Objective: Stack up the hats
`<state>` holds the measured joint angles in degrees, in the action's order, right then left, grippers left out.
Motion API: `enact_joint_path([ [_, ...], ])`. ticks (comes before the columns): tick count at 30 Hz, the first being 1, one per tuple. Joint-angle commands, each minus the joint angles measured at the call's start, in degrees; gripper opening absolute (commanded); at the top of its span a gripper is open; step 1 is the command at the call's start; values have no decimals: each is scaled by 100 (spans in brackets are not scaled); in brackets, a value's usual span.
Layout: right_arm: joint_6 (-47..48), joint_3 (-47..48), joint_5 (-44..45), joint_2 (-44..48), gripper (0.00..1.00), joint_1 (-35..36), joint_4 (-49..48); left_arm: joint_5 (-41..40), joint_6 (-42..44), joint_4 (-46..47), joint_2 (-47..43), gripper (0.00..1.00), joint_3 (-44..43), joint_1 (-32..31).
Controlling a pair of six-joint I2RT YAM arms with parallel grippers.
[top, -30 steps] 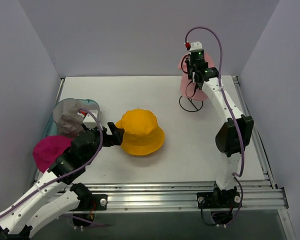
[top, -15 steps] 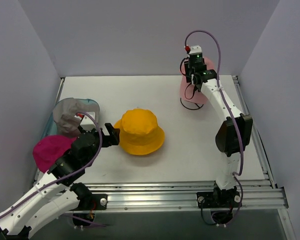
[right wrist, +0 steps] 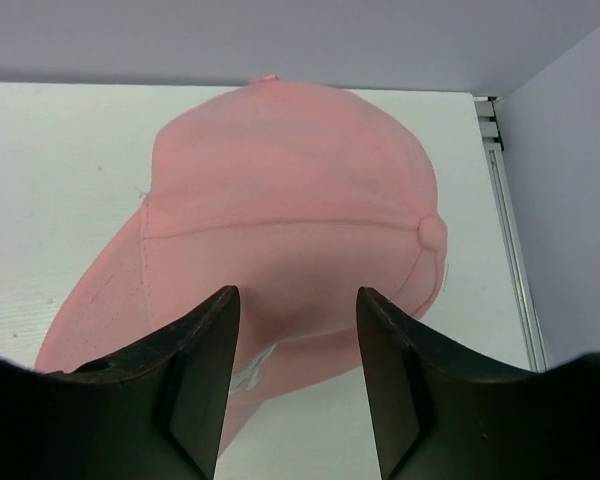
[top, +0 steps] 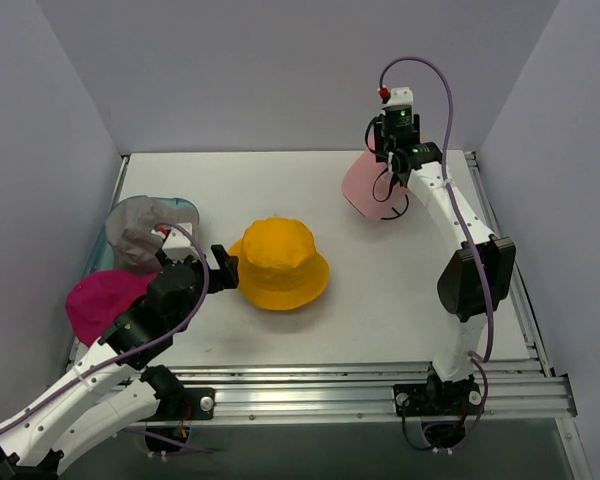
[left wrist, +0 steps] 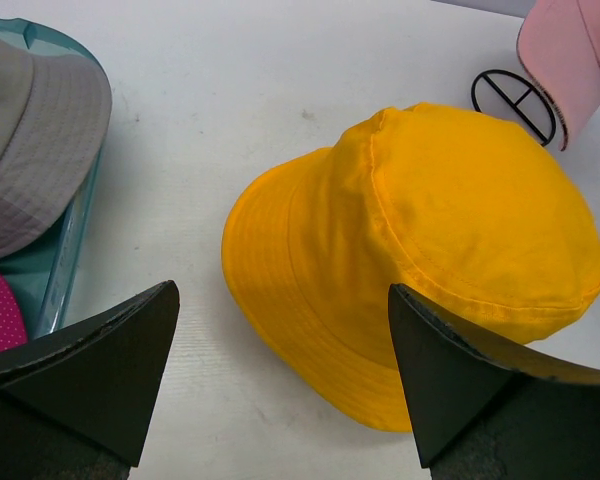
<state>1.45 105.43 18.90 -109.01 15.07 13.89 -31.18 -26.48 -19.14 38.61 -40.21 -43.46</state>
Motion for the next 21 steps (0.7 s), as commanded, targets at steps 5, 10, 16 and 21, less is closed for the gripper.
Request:
enact_joint_path([
  [5, -75, 523, 369, 29, 47, -39, 8, -108, 73, 94, 32, 94, -31, -31],
  [10, -145, 216, 386, 178, 47, 48, -158, -125, 73, 85, 59, 94, -40, -31],
  [16, -145, 48, 649, 179, 48, 172, -291, -143, 64, 59, 24, 94, -22, -31],
  [21, -830, 85, 870, 151, 48, 75, -105, -125, 64, 77, -20, 94, -5, -31],
])
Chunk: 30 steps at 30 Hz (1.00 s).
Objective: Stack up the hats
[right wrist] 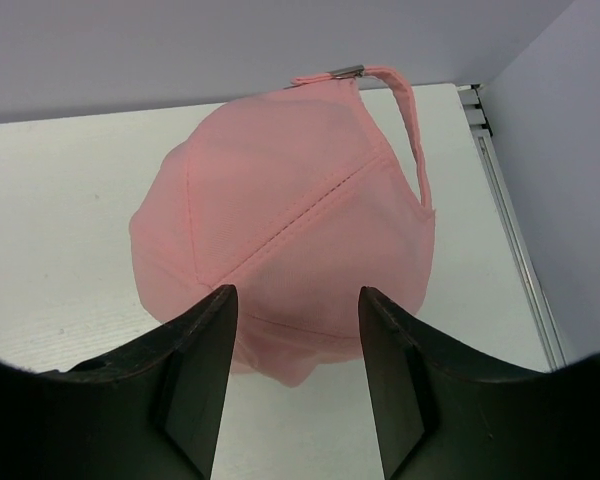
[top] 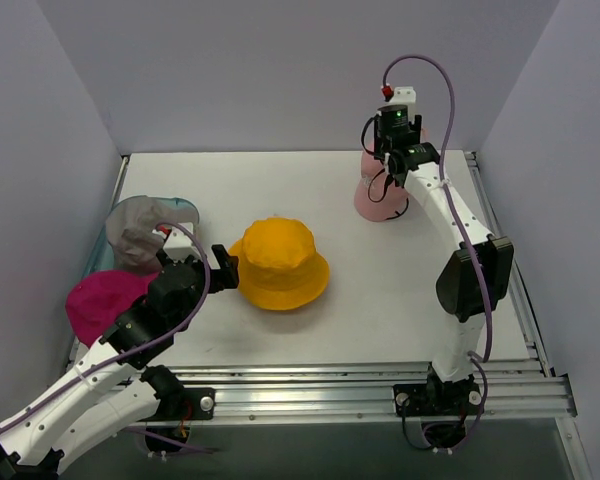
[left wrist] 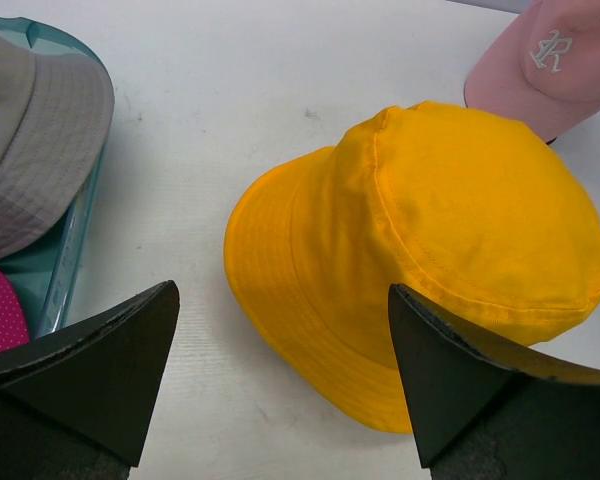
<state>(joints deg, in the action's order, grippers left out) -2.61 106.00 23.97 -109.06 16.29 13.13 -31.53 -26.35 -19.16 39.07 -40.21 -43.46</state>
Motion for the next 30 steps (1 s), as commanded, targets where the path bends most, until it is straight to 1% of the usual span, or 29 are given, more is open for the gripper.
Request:
enact_joint_path([
  [1, -468, -52, 372, 200, 48, -56, -99, -82, 51, 96, -66, 94, 4, -31],
  [4, -407, -176, 144, 245, 48, -109, -232, -82, 51, 62, -13, 94, -13, -31],
  [8, -275, 96, 231, -27, 47, -161, -12, -64, 51, 61, 22, 94, -22, -31],
  [19, -380, 185, -76, -256, 45, -320, -117, -29, 33, 53, -40, 94, -22, -31],
  [22, -415, 158, -181, -274, 41, -320, -161, -11, 33, 61, -48, 94, -5, -31],
  [23, -433, 167, -199, -274, 37, -320, -170, -11, 33, 61, -40, 94, -5, -31],
  [28, -486, 176, -287, -265, 26, -355, -267, -2, 25, 44, -57, 94, -22, -31],
  [29, -503, 185, -366, -274, 20, -372, -293, -2, 16, 44, -66, 94, -5, -31],
  [30, -538, 228, -375, -283, 17, -407, -293, 6, 16, 52, -66, 94, 4, -31],
])
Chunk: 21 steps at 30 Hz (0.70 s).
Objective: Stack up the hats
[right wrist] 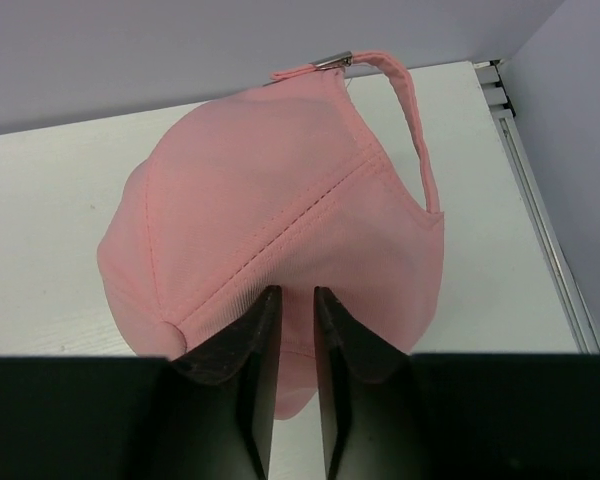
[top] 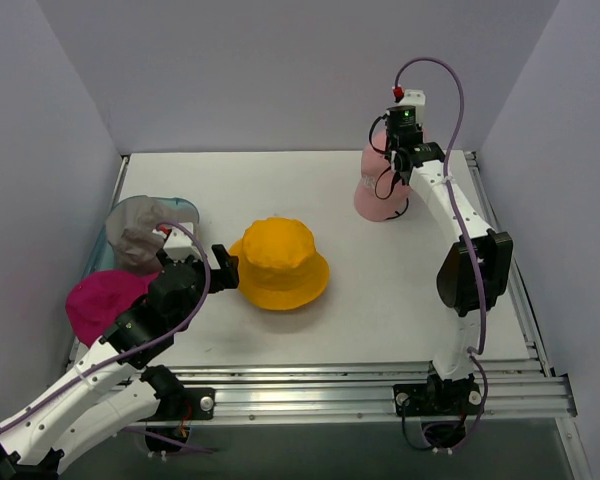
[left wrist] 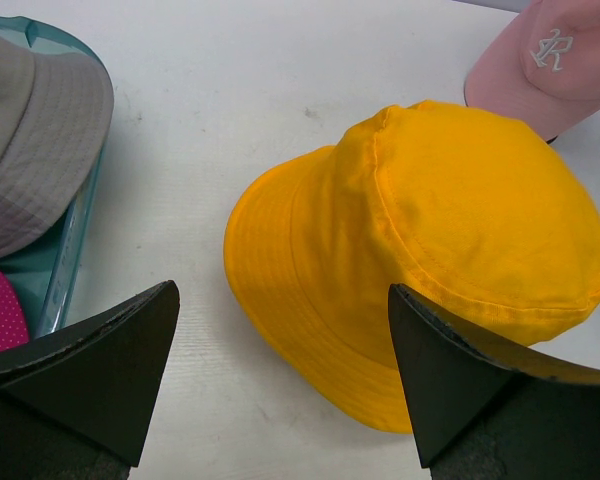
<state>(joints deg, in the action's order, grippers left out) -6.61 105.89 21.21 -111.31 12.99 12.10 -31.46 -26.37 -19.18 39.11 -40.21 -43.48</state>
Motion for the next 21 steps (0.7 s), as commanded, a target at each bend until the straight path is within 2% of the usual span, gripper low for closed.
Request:
enact_joint_path([
  [1, -139, 283, -108, -67, 14, -78, -182, 9, 18, 72, -79, 94, 4, -29],
  [5, -51, 520, -65, -93, 1, -78, -199, 17, 18, 99, -62, 94, 30, -29],
  [11, 107, 758, 164, -137, 0, -130, -225, 26, 18, 90, -70, 94, 21, -29],
  [12, 81, 741, 164, -128, 7, -174, -243, 26, 27, 99, -88, 94, 39, -29],
  [13, -6, 741, 164, -111, 24, -244, -269, 26, 18, 99, -97, 94, 39, -37],
  [14, -59, 741, 120, -111, 28, -314, -330, 35, 18, 90, -97, 94, 30, -29],
  [16, -286, 793, -212, -128, 33, -577, -375, 35, 18, 116, -114, 94, 57, -29],
  [21, -595, 1188, -1232, -339, 36, -1211, -348, 79, 27, 142, -62, 94, 48, -29],
])
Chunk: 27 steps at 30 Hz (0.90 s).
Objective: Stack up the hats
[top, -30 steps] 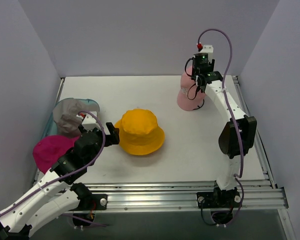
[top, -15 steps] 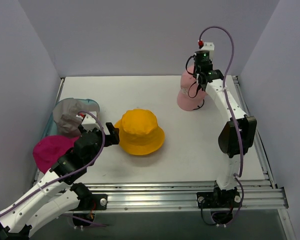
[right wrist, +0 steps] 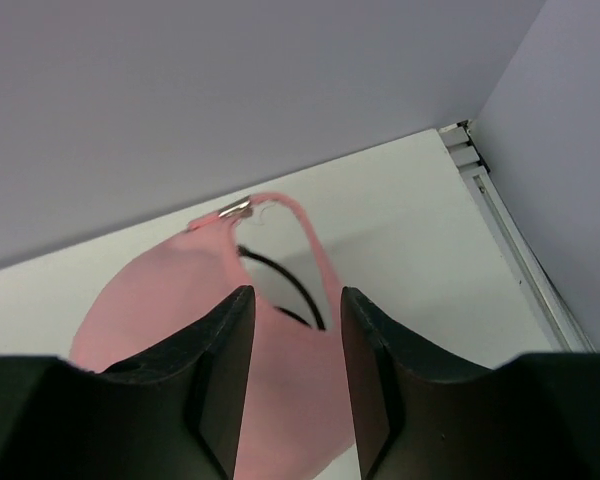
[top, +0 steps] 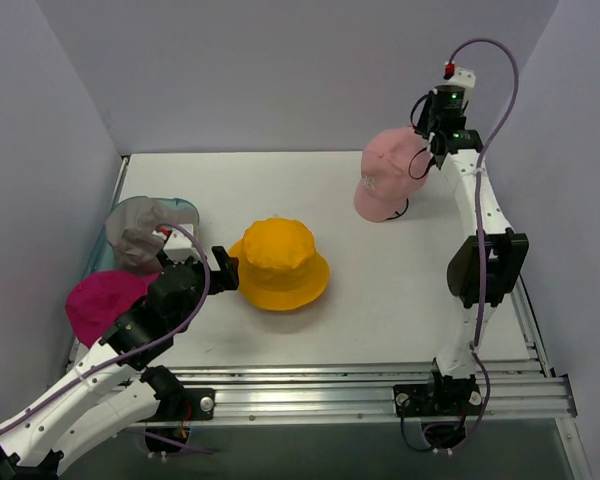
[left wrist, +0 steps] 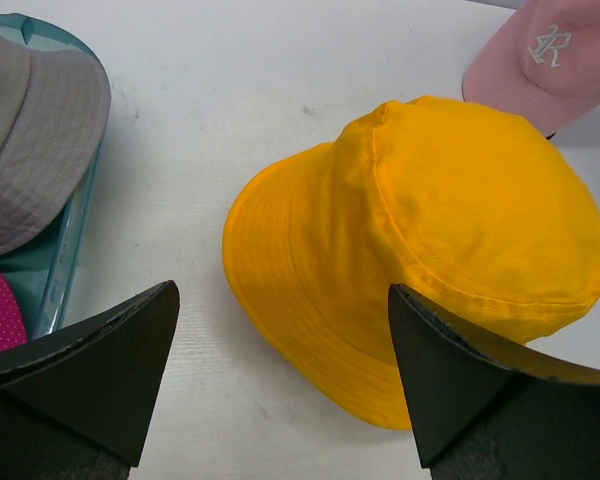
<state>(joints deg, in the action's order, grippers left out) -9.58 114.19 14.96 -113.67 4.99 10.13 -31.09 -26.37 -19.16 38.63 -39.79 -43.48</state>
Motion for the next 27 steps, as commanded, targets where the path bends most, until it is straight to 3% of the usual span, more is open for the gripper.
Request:
enact_joint_path([
  [1, -298, 393, -956, -181, 36, -464, -178, 77, 27, 158, -14, 94, 6, -29],
  [16, -245, 384, -2225, -797, 38, -992, -714, 130, 27, 211, 197, 94, -20, -29],
  [27, -439, 332, -1901, -1131, 38, -992, -714, 95, 18, 228, 109, 94, 24, -29],
])
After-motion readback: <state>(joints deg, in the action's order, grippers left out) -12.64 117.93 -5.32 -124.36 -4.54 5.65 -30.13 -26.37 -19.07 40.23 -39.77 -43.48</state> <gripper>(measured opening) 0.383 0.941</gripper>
